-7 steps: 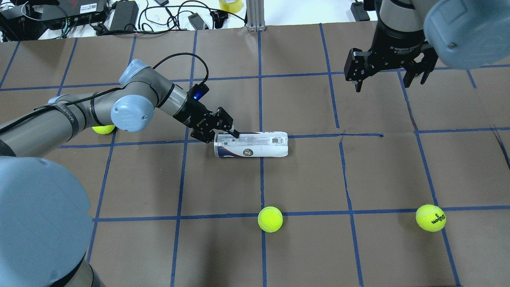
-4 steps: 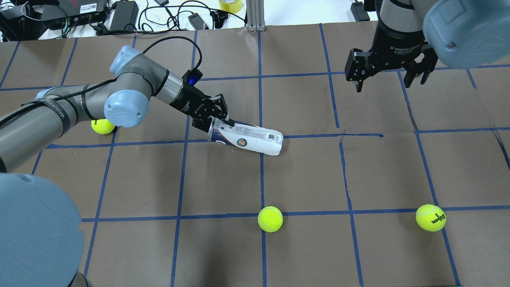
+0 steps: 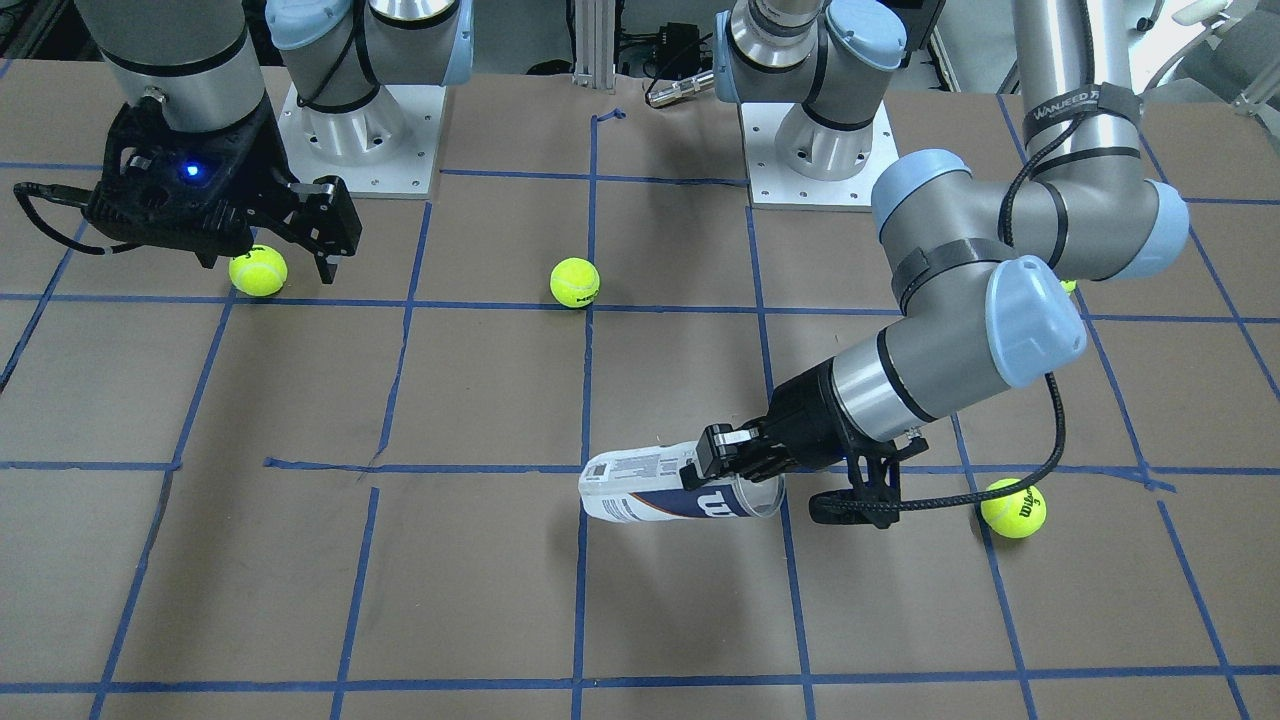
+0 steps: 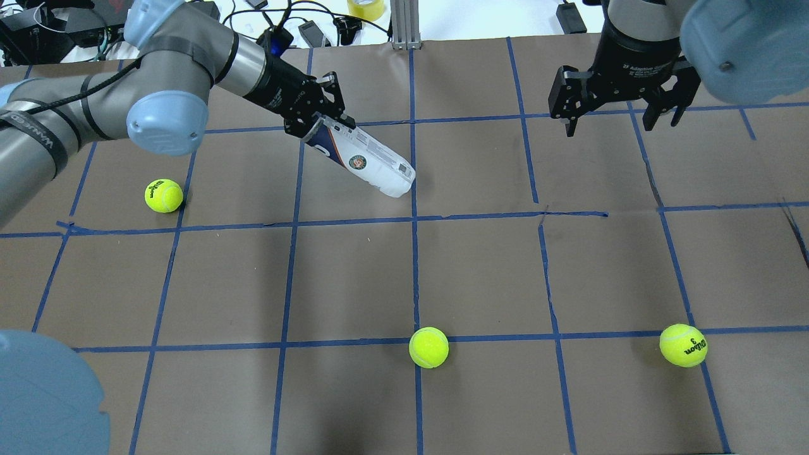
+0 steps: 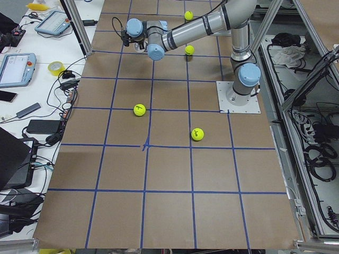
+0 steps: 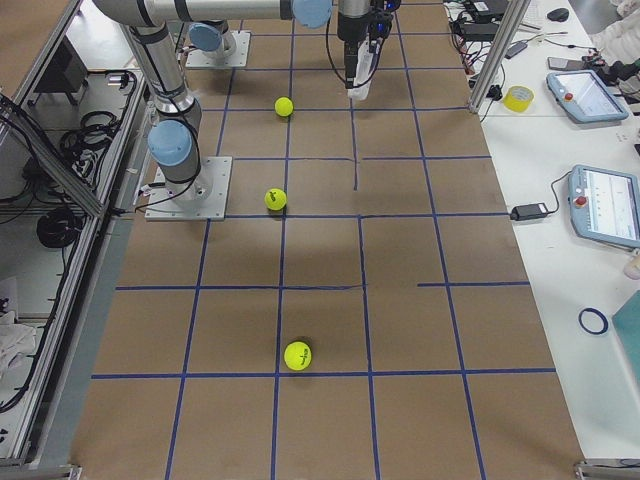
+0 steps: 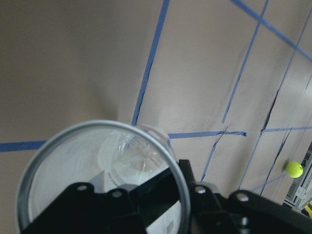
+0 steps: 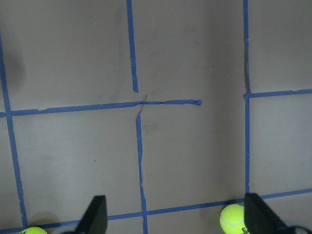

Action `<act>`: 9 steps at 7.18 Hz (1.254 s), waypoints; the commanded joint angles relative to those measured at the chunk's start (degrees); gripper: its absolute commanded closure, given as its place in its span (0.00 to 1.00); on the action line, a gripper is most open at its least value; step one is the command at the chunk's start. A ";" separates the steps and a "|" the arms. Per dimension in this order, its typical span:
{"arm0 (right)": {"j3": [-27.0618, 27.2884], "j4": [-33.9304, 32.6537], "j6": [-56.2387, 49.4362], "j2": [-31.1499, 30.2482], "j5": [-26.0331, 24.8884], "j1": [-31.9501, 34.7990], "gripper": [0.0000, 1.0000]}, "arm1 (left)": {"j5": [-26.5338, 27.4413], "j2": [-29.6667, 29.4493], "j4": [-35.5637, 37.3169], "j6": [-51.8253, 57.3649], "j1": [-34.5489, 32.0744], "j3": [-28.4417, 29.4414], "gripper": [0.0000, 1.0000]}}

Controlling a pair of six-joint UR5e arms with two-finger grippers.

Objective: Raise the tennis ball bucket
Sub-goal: 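Grasp the can's open end with the left gripper and lift it, then rotate the can upright with the left gripper and set it down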

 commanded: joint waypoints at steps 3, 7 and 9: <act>0.33 -0.07 0.61 0.01 -0.48 -0.02 0.00 | 33.17 -2.01 3.07 8.55 -9.23 8.04 1.00; 0.76 0.54 0.53 0.01 -0.84 -0.02 0.00 | 37.34 -4.91 4.29 11.07 -14.00 7.44 1.00; 0.77 0.46 0.61 0.01 -0.66 -0.02 0.00 | 37.17 -5.62 4.65 11.54 -14.08 6.74 1.00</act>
